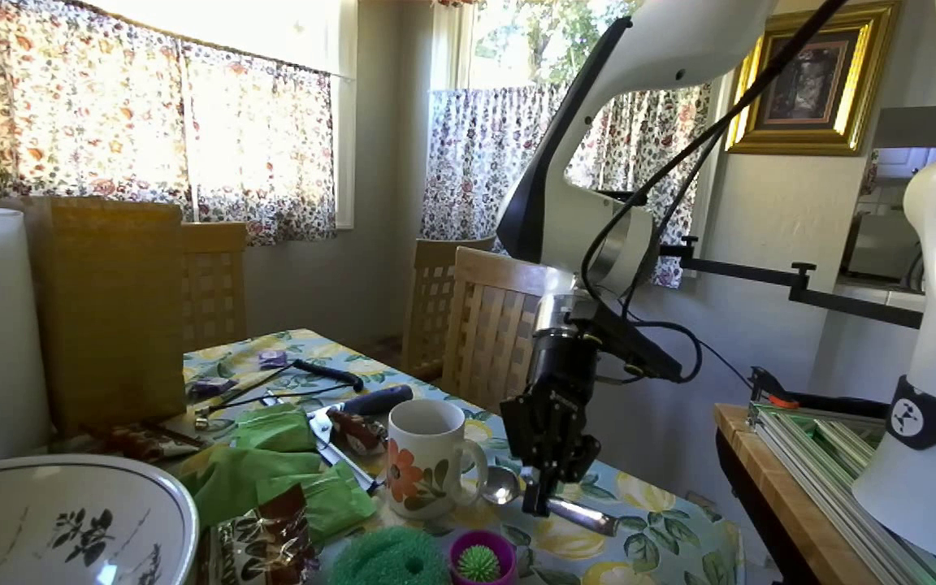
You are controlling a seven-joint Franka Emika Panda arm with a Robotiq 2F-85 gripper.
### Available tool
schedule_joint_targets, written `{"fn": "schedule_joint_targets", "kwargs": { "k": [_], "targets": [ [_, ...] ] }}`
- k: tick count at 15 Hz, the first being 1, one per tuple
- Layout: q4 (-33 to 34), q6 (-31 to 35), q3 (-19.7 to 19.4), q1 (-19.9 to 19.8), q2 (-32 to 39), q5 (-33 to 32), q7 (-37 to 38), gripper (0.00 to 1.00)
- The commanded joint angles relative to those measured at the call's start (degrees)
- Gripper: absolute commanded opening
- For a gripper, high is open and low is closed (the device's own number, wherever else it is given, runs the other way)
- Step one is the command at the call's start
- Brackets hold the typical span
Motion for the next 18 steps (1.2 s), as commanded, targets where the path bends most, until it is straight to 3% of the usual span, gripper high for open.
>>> {"fn": "schedule_joint_targets", "kwargs": {
  "k": [1,7,8,9,14,18],
  "targets": [
    [-0.60,5.75,0.40,1.39,1.20,3.50,-0.57,0.02],
    [-0.09,8.51,1.29,2.34,2.45,5.55,-0.79,0.02],
    [-0.04,8.91,1.34,2.65,2.52,5.11,-0.36,0.32],
    [-0.05,9.08,1.39,2.79,2.52,4.88,-0.15,0.33],
    [-0.38,9.63,1.12,3.57,1.42,3.13,1.90,0.69],
    [-2.00,16.87,0.46,6.06,-1.90,-2.21,12.59,0.97]
  ]
}}
